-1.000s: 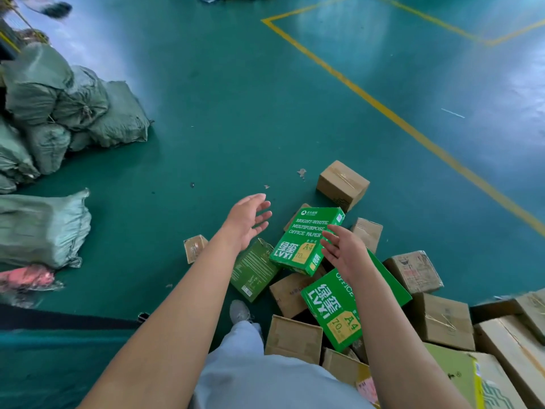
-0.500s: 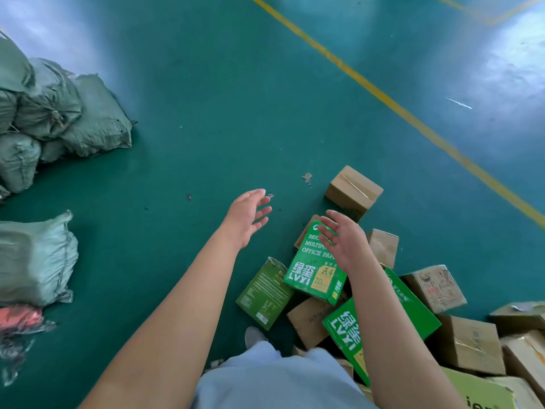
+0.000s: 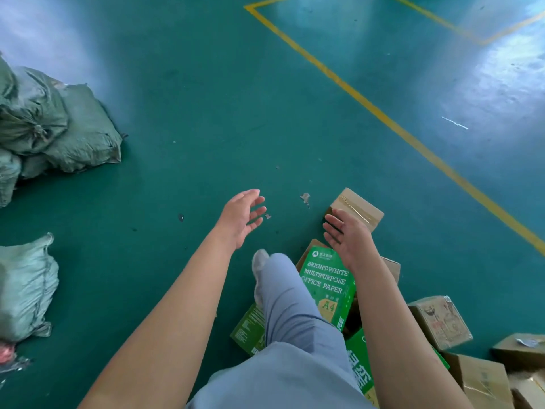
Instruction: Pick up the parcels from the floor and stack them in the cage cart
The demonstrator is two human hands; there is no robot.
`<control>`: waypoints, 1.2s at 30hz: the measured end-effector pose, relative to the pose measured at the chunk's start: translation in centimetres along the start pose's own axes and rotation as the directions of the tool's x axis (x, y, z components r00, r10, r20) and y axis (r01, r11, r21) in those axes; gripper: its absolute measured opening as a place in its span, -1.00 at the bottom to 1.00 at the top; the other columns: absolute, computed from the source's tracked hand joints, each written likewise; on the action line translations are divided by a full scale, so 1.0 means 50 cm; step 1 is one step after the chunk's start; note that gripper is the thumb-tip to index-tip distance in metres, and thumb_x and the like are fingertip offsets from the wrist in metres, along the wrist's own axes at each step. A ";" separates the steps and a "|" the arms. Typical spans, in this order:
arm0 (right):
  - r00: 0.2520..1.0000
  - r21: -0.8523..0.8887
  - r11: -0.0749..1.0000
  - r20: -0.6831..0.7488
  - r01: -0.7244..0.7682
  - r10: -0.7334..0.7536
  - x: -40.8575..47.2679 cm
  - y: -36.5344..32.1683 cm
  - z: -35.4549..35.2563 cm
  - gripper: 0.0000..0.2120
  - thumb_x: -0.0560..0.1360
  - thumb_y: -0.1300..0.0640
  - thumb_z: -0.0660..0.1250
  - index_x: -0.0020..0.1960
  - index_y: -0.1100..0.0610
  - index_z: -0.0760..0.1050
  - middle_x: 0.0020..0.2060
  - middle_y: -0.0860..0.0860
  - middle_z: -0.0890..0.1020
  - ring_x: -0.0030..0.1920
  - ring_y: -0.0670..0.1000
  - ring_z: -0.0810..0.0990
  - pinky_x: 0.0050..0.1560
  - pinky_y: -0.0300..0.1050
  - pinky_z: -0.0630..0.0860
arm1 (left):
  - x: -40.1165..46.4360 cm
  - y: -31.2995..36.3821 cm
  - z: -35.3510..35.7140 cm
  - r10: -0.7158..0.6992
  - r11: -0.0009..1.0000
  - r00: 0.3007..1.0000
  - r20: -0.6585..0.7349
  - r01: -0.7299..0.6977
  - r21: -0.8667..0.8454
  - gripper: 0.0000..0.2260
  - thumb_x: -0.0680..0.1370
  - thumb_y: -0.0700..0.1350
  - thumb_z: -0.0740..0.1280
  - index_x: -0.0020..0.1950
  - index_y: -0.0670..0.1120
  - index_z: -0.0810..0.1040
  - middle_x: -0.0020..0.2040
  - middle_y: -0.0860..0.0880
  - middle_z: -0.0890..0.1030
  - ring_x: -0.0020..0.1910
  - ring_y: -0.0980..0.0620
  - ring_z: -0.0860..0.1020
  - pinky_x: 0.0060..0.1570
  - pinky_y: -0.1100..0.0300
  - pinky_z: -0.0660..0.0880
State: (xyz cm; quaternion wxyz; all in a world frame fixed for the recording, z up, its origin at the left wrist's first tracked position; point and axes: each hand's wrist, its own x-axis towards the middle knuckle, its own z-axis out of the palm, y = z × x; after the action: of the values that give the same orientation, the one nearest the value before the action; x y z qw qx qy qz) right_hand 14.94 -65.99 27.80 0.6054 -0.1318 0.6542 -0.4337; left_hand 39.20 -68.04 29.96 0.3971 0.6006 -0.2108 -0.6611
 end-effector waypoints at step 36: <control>0.919 0.368 0.925 -0.390 0.092 0.064 0.795 -0.712 -0.064 -0.78 0.68 0.04 0.30 0.27 0.09 0.53 0.17 0.06 0.65 0.22 0.06 0.62 0.32 0.05 0.54 | 0.964 0.587 0.907 -0.217 0.777 0.869 0.444 -0.122 0.618 -0.82 0.68 0.03 0.28 0.23 0.01 0.54 0.23 0.00 0.61 0.17 -0.02 0.61 0.20 0.04 0.53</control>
State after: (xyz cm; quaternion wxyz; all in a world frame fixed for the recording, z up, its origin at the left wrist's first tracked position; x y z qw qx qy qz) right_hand -9.75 -113.39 26.41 0.4716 0.0732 0.6654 -0.5740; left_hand 5.36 -132.02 30.51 0.0895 0.5147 -0.4966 -0.6932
